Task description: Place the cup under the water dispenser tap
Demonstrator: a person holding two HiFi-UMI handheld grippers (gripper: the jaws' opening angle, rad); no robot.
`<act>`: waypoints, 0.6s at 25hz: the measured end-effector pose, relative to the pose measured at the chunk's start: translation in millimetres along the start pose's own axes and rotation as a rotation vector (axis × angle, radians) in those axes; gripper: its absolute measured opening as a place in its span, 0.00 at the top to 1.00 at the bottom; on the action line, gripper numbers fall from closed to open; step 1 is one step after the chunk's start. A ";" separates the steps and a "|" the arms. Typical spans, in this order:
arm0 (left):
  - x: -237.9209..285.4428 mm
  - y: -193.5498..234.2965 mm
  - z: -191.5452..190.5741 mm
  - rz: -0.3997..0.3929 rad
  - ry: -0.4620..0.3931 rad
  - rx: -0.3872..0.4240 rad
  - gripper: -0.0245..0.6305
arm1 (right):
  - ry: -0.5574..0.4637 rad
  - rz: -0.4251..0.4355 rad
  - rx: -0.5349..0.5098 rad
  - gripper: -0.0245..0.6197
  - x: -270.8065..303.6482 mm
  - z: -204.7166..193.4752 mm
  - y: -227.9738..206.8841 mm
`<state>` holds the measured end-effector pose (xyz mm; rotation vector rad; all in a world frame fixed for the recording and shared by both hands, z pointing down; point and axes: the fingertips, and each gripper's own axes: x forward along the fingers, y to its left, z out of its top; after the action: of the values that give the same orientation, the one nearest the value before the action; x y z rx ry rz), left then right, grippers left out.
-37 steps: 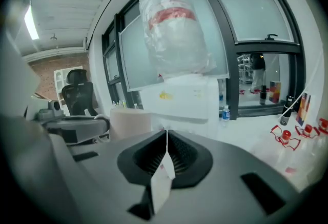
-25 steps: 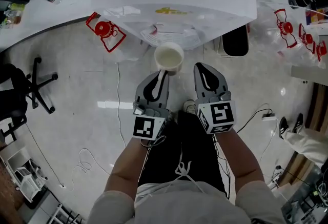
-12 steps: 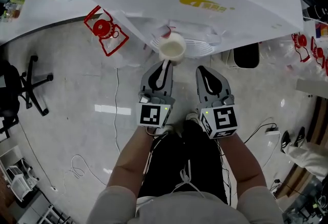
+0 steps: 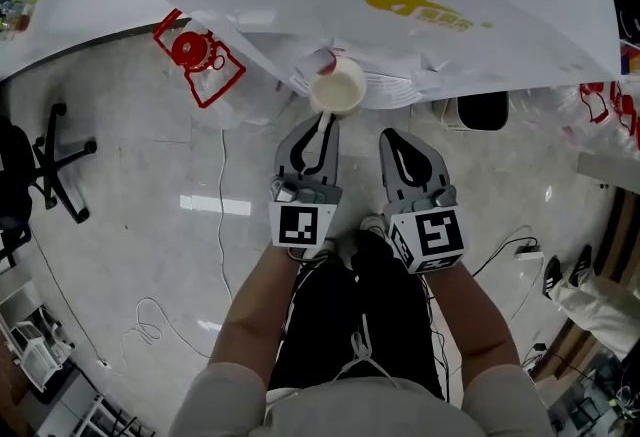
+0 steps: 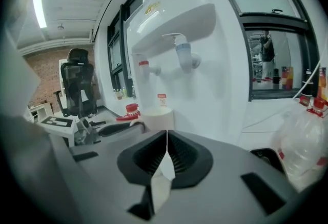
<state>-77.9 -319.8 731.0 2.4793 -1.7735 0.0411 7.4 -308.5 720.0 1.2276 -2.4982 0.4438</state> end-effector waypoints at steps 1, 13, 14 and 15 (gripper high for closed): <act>0.6 -0.5 -2.8 0.000 0.013 0.009 0.89 | 0.005 -0.001 0.003 0.92 -0.9 -0.6 -0.8; 4.4 -12.8 -12.3 -0.039 0.080 -0.004 0.78 | 0.026 0.003 0.037 0.92 -8.9 0.4 -4.9; 5.3 -17.9 -12.5 -0.056 0.086 0.001 0.72 | 0.026 0.007 0.036 0.92 -9.1 1.1 -4.2; 6.2 -22.4 -12.9 -0.067 0.093 0.001 0.66 | 0.026 0.010 0.035 0.92 -9.5 1.7 -3.5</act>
<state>-54.3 -317.2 743.0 2.4919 -1.6533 0.1497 15.5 -304.6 714.9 1.2149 -2.4856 0.5053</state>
